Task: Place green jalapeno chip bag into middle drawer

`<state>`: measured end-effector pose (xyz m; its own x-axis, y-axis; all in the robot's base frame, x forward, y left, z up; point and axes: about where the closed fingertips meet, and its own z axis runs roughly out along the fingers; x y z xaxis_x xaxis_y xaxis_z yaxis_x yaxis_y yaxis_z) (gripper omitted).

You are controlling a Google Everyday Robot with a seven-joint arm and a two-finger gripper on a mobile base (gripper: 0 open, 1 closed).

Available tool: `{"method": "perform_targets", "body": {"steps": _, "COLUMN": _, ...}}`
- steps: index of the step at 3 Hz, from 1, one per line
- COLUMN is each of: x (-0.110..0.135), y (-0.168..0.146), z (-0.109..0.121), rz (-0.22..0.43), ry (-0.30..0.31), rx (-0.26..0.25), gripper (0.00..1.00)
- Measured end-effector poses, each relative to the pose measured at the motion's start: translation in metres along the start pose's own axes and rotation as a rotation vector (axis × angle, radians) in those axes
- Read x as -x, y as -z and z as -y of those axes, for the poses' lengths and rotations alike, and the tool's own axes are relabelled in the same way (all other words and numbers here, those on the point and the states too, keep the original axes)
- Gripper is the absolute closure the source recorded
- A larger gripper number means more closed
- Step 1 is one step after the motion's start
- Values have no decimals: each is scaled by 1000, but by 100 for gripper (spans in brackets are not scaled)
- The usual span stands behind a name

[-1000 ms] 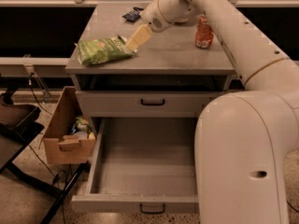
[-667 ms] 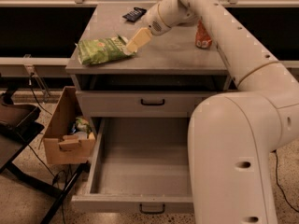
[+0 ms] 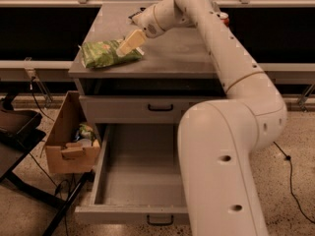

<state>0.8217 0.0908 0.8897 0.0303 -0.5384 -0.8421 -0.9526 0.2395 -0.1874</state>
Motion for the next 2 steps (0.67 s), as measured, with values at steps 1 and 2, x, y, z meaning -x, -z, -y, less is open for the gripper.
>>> {"method": "perform_targets", "body": {"steps": 1, "x": -9, "y": -38, "z": -11, "rz": -36, "ry": -17, "rx": 62, "gripper": 0}}
{"method": "perform_targets", "body": {"steps": 2, "x": -5, "y": -59, "z": -24, "rz": -87, "ry": -16, "rx": 105, "gripper": 3}}
